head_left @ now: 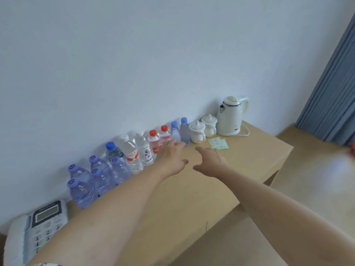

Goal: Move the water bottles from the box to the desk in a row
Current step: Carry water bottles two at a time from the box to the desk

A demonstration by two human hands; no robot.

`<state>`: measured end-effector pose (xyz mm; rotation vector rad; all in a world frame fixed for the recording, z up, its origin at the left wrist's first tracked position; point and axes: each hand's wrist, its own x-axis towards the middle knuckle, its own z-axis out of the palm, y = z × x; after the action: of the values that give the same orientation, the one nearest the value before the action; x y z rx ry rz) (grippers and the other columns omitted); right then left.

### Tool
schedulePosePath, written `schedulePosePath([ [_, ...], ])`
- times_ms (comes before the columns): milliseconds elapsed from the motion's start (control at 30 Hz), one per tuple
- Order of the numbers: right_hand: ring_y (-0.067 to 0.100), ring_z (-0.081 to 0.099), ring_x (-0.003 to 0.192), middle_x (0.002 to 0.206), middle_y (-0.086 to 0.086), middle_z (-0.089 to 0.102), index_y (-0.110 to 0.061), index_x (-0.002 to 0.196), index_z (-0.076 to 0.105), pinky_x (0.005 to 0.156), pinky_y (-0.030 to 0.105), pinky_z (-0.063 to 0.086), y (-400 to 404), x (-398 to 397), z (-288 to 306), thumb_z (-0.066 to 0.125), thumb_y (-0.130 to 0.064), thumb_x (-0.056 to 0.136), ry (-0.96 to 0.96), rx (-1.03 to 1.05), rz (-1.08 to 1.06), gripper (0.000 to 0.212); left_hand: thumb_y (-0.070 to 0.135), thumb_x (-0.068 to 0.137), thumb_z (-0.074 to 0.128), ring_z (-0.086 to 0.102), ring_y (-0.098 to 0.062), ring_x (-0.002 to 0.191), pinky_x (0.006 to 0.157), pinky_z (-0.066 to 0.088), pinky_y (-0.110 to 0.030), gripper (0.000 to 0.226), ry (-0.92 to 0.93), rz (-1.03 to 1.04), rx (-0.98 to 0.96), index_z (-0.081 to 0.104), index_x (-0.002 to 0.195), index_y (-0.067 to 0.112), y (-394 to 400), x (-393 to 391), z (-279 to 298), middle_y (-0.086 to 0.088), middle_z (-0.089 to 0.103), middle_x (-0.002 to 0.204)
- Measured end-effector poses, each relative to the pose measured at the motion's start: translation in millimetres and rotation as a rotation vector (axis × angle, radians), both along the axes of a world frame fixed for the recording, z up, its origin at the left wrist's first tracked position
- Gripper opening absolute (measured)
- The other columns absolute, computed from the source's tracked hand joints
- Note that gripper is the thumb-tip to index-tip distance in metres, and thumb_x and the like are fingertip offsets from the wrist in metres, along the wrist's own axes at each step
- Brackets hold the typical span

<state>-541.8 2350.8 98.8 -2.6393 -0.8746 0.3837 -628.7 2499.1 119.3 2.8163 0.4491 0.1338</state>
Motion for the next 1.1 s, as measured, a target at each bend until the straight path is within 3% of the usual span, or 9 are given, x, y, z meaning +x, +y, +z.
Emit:
schedulePosePath([
  [100,0.029,0.038,0.139,0.148,0.004,0.047,-0.031,0.155,0.032,0.101,0.044,0.045,-61,26,-4,0.071,-0.045,0.088,0.009,0.016,-0.085,0.078,0.041,0.088,0.072,0.041,-0.028,0.135,0.106,0.040,-0.039,0.068,0.033,-0.074,0.037,0.046,0.147,0.021,-52,40,2,-0.007,0.050,0.142],
  [467,0.034,0.040,0.135,0.145,0.006,0.049,-0.032,0.153,0.035,0.100,0.047,0.042,-348,141,-17,0.071,-0.050,0.085,0.019,-0.041,-0.364,0.079,0.044,0.089,0.069,0.032,-0.030,0.144,0.115,0.035,-0.041,0.070,0.113,-0.345,0.041,0.042,0.150,0.023,-319,205,-13,-0.011,0.037,0.157],
  [600,0.034,0.039,0.137,0.150,0.004,0.046,-0.035,0.153,0.034,0.105,0.048,0.042,-447,167,-15,0.072,-0.052,0.083,0.030,-0.048,-0.500,0.081,0.043,0.088,0.069,0.037,-0.028,0.138,0.112,0.039,-0.041,0.065,0.105,-0.489,0.038,0.045,0.145,0.022,-418,254,-15,-0.007,0.046,0.148],
  [1100,0.030,0.032,0.144,0.159,0.000,0.037,-0.035,0.156,0.030,0.113,0.048,0.034,-732,196,-44,0.072,-0.050,0.087,0.141,-0.043,-1.218,0.082,0.046,0.089,0.069,0.040,-0.027,0.139,0.113,0.040,-0.044,0.069,0.200,-1.122,-0.013,0.042,0.150,0.026,-753,392,-48,-0.005,0.046,0.149],
])
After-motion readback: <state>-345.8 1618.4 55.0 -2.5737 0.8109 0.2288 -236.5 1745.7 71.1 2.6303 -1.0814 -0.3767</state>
